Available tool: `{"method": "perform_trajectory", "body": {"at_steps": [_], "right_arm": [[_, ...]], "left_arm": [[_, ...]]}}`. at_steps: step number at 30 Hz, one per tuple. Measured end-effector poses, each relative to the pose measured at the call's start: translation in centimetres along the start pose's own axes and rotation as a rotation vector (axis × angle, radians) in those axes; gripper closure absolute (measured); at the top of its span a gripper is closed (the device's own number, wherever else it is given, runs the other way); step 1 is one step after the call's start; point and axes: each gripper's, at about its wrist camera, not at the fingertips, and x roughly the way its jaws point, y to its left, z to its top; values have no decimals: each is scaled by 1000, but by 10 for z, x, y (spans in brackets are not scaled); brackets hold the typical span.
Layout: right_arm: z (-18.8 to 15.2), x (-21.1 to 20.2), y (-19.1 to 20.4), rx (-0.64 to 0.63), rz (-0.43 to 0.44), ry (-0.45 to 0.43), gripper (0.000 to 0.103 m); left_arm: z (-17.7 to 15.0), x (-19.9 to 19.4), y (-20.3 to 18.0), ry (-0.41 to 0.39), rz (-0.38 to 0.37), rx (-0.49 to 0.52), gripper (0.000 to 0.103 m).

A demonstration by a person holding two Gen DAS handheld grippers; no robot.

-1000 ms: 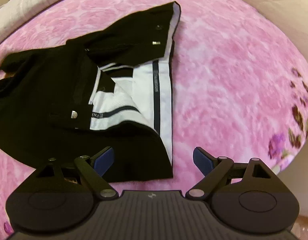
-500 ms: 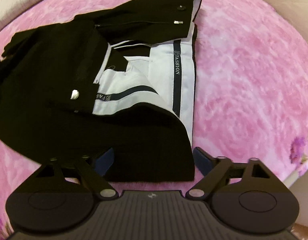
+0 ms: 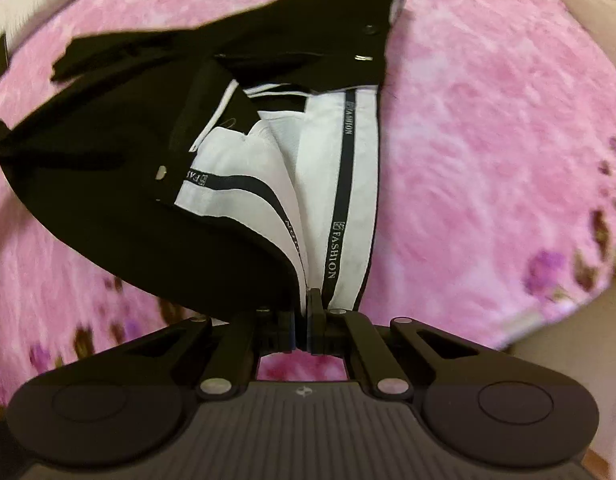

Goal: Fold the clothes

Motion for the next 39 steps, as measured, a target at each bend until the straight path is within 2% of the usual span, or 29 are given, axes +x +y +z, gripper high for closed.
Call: {"method": "perform_trajectory", "body": {"at_steps": [4,6,8,9,10,12,13,14,15,16,17,19,20,22,24,26,27,28,29,30,33,35,36,37,39], "right_arm": [[-20,8,-22,69,-1,112,101],[-25,16,-24,78,-13,145,99],[-24,16,-20,54,-46,137,79],[-21,11,-17,34,-53,120,69],[-17,5,-16,16,-46,91,63],[-3,-8,-16,-16,-16,12,62],[8,-12,-17,-30,-12,-31,60],[19,-17,-17,-44,-7,-74,58],[33,-18,-20,-53,-4,-119,48],[48,-16,-25,-57,-1,-167,35],[64,-12,-31,-55,1,-204,30],[99,2,-45,-31,24,-248,28],[117,10,-53,-15,45,-261,28],[151,26,-70,15,84,-283,28],[178,41,-84,30,119,-294,28],[202,54,-96,1,135,-296,28],[209,61,-100,-14,144,-295,28],[218,70,-104,-22,160,-294,28],[227,79,-108,-18,181,-290,28],[236,89,-112,-4,201,-280,28],[258,116,-116,73,268,-238,29],[265,124,-115,103,301,-217,58],[267,122,-111,97,296,-216,88],[269,120,-107,90,291,-214,97],[268,100,-99,56,293,-256,99]], "left_arm": [[-2,13,-21,60,-28,-13,100],[5,11,-14,60,-31,-27,95],[13,8,-5,54,-37,-45,80],[19,4,3,39,-30,-58,69],[26,-1,12,18,-19,-74,66],[46,5,26,-2,70,-61,61],[56,10,32,-10,120,-50,51],[66,15,39,-17,171,-39,47],[76,19,45,-25,222,-28,39],[86,24,51,-33,272,-17,35],[96,28,58,-41,323,-6,35],[117,37,71,-57,424,16,30],[128,51,74,-51,474,57,29],[145,79,76,-20,523,159,25],[153,102,83,24,539,255,25],[159,122,92,79,529,328,33],[159,130,98,114,506,343,59],[159,133,102,136,473,344,78],[160,131,106,144,458,334,86],[161,127,109,148,454,322,98],[161,94,119,112,445,261,98],[155,67,122,100,456,262,97],[151,50,122,99,476,258,97],[148,33,122,96,497,247,97],[139,-5,125,77,545,181,97]]}}
